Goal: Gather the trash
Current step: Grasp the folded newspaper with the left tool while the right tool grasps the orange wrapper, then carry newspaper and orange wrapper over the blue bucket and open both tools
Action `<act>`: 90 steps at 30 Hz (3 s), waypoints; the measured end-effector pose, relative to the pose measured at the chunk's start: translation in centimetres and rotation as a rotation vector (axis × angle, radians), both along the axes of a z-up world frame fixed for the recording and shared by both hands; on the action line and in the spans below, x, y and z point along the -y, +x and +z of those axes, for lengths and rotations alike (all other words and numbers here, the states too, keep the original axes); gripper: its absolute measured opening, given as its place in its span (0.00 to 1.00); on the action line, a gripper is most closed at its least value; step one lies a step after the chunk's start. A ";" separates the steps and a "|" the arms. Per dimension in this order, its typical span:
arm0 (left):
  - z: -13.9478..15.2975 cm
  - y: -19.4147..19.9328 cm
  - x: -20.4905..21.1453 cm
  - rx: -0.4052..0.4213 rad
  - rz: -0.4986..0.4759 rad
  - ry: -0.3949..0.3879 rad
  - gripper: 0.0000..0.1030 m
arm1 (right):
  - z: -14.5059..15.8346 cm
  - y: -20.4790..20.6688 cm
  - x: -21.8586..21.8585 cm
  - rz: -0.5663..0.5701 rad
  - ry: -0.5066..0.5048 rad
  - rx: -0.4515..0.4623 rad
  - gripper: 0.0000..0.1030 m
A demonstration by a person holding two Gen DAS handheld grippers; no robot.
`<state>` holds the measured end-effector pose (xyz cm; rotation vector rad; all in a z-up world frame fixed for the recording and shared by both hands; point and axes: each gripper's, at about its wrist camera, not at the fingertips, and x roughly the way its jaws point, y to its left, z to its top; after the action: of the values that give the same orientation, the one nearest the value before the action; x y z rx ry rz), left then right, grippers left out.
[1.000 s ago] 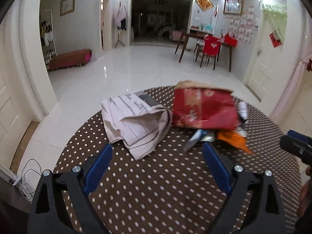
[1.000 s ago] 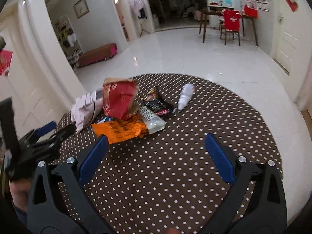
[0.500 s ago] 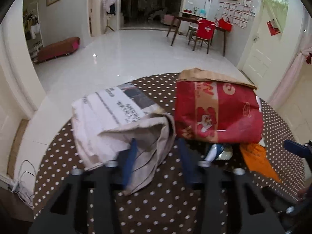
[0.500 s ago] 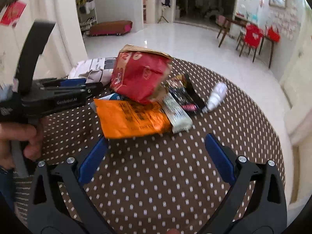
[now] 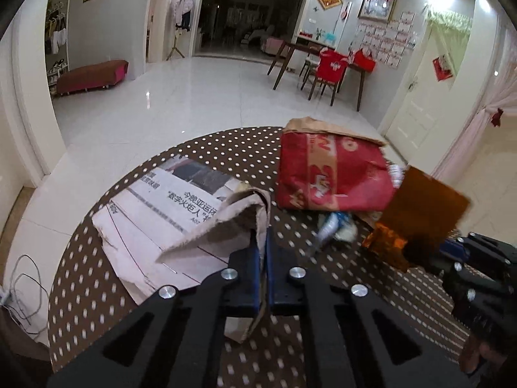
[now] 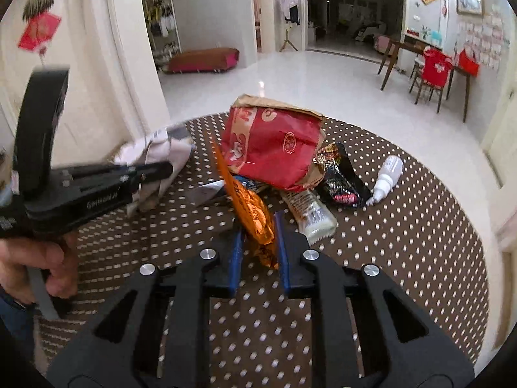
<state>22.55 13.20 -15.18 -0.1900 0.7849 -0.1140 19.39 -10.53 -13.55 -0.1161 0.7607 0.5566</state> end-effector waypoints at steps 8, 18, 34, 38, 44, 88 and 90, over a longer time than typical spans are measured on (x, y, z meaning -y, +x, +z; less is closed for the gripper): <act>2.7 -6.3 1.6 0.095 -0.012 -0.031 0.02 | 1.3 -1.8 5.7 -0.022 0.238 -0.078 0.18; 5.8 -8.7 8.3 0.163 -0.148 -0.045 0.02 | 2.4 -3.3 11.2 -0.109 0.303 -0.041 0.18; 10.5 -9.2 26.3 0.245 -0.510 -0.131 0.01 | 5.2 -9.7 29.6 -0.456 0.375 0.079 0.18; 10.7 -9.4 32.4 0.227 -0.628 -0.162 0.01 | 4.5 -11.1 34.9 -0.570 0.379 0.085 0.18; 9.4 -9.1 40.7 0.127 -0.777 -0.242 0.01 | 1.5 -13.7 41.6 -0.738 0.356 0.043 0.18; -6.4 -1.4 54.9 -0.310 -0.737 0.009 0.87 | -15.3 -12.0 51.0 -1.074 0.385 -0.365 0.94; -5.3 -2.0 54.2 -0.272 -0.737 0.011 0.87 | -14.1 -12.1 50.5 -1.074 0.372 -0.343 0.94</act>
<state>20.56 -40.98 -20.44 0.1071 1.0978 -0.7929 7.33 -61.03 -27.67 0.7191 0.9114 -0.3293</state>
